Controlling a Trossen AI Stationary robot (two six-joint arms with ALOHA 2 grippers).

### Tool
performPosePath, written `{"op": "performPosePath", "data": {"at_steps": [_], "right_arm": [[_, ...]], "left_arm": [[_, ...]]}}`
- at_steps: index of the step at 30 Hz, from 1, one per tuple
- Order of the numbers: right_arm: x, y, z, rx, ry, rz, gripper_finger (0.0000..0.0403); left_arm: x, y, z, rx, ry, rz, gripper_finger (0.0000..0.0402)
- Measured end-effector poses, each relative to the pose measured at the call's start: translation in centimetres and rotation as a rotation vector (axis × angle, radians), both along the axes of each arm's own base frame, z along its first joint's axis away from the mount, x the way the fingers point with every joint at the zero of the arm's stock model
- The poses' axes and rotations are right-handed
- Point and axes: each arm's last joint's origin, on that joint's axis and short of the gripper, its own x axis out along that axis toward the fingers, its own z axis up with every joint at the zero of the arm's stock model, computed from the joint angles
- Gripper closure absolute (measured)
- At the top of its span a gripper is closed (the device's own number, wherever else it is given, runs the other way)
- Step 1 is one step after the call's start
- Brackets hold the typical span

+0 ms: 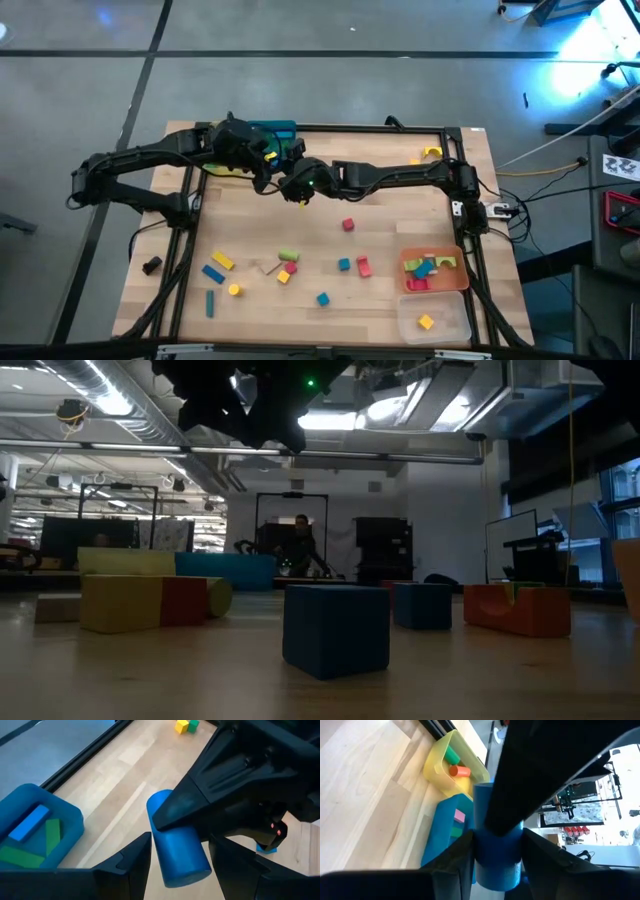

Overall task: Sort blocks by size
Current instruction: Put the blue cylindrical block into the yellow bin

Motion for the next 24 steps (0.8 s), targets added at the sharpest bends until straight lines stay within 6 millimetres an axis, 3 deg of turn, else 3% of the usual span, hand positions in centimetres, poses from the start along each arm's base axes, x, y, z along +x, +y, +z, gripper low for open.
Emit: {"op": "performPosePath", "data": {"at_steps": [15,24], "right_arm": [[0.00,0.00,0.00,-0.001,-0.001,-0.001,0.0265],[0.00,-0.01,0.02,-0.002,-0.002,-0.004,0.0265]], "left_arm": [[-0.23,-0.07,-0.29,-0.001,0.041,-0.011,0.0221],[-0.16,-0.02,-0.23,0.014,0.036,-0.016,0.0270]]}}
